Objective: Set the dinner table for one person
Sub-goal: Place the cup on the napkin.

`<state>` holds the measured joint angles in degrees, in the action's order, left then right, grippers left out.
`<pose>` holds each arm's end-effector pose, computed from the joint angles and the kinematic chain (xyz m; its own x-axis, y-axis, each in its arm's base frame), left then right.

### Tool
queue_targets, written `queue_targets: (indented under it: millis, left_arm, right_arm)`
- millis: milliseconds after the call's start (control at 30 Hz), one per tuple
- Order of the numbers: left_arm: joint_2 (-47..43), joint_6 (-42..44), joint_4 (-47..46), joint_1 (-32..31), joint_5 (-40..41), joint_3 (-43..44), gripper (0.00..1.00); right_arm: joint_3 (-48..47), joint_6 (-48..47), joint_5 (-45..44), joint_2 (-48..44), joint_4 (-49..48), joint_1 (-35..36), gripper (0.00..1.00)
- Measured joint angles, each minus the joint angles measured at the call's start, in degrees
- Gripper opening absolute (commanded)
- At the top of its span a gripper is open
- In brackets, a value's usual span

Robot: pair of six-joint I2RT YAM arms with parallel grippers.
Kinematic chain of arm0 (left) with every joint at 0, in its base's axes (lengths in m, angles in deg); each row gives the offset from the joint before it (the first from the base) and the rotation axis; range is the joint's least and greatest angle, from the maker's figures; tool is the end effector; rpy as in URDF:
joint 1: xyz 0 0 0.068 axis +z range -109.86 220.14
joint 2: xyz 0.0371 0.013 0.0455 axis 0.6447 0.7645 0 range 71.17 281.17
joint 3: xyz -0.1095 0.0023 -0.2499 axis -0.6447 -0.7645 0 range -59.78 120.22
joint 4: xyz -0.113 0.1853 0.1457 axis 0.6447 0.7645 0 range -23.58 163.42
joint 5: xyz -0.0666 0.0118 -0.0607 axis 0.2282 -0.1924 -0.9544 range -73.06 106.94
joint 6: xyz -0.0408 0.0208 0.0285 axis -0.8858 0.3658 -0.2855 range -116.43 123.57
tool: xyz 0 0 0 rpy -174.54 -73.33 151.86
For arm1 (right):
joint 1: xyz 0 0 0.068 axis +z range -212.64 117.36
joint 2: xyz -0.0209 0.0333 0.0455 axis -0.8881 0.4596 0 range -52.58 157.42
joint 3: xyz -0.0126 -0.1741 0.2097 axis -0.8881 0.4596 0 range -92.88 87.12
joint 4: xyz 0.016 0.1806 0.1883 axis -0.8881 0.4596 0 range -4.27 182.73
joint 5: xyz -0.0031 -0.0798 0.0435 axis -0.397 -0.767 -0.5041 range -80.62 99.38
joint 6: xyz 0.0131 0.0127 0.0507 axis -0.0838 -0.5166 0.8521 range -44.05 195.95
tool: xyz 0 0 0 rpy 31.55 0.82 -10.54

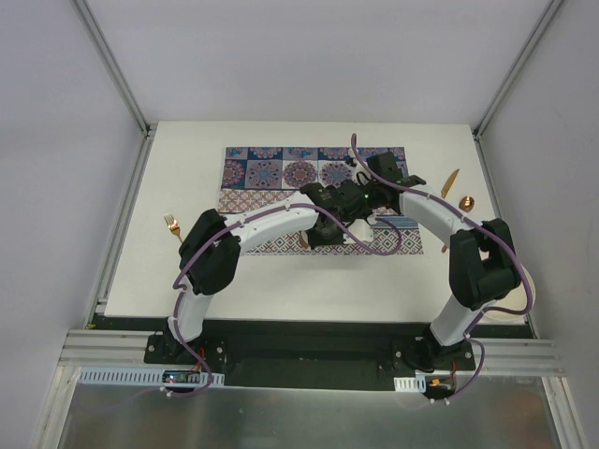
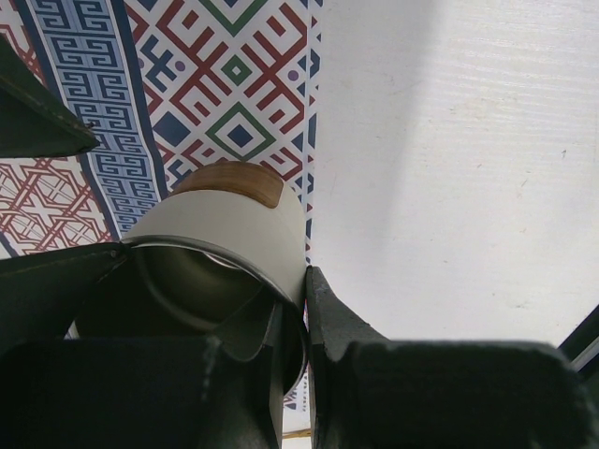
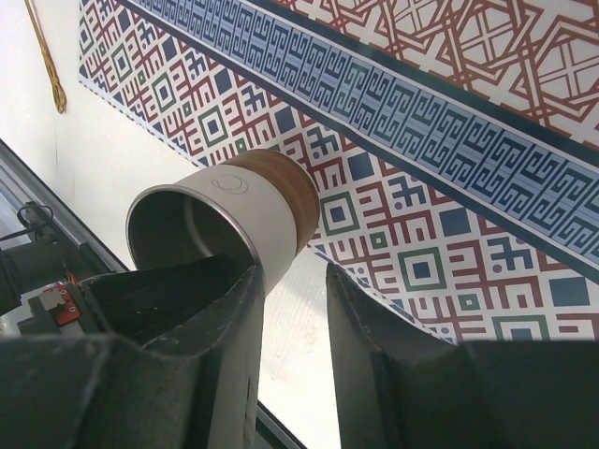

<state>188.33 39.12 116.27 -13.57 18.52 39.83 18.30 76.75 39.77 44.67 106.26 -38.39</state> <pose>0.2577 -0.3494 0.2306 0.0202 0.9544 -0.2979 0.9682 0.0557 0.2441 0.3264 0.1666 0.2326 -0.6968 -0.3008 -0.6511 -0.6475 0.6544 0.3906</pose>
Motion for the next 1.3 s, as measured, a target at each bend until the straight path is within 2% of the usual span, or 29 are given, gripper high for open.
queue_targets:
  millis: [100,167,233,500,533,567,600,633,667,700,1100,1300]
  left_arm:
    - [0.0,-0.1,0.0,0.0,0.0,0.0,0.00]
    - [0.1,-0.2,-0.1,0.0,0.0,0.0,0.00]
    - [0.3,-0.3,-0.7,0.0,0.0,0.0,0.00]
    - [1.0,-0.5,-1.4,0.0,1.1,0.0,0.00]
    - [1.0,-0.5,-1.4,0.0,1.3,0.0,0.14]
    - [1.0,-0.5,-1.4,0.0,1.4,0.0,0.14]
    - [1.0,-0.5,-1.4,0.0,1.5,0.0,0.14]
    - [1.0,-0.7,-1.1,-0.1,2.1,0.0,0.10]
    - [1.0,-0.8,-1.1,-0.3,2.6,0.0,0.02]
    - [1.0,-0.9,-1.1,-0.4,3.1,0.0,0.00]
    - [1.0,-1.3,-1.5,-0.4,5.0,0.0,0.00]
    - [1.0,-1.3,-1.6,-0.4,5.1,0.0,0.00]
  right_arm:
    - [0.0,0.0,0.0,0.1,0.0,0.0,0.32]
    - [-0.1,-0.1,0.1,0.2,0.0,0.0,0.20]
    - [-0.3,-0.1,0.4,0.4,0.0,0.1,0.16]
    - [-0.4,-0.6,0.4,1.0,-0.8,0.2,0.20]
    - [-0.4,-0.7,0.4,1.0,-0.9,0.2,0.20]
    - [-0.4,-0.8,0.4,1.0,-0.9,0.2,0.20]
    - [-0.4,-0.8,0.4,1.0,-1.0,0.2,0.20]
    - [-0.5,-0.8,-0.2,1.0,-1.0,0.2,0.20]
    - [-0.6,-0.8,-0.5,1.0,-1.0,0.3,0.20]
    - [-0.6,-0.8,-0.6,1.0,-0.9,0.3,0.20]
    - [-1.0,-0.6,-0.9,1.1,-0.8,0.5,0.19]
    - [-1.1,-0.6,-0.9,1.3,-0.8,0.5,0.23]
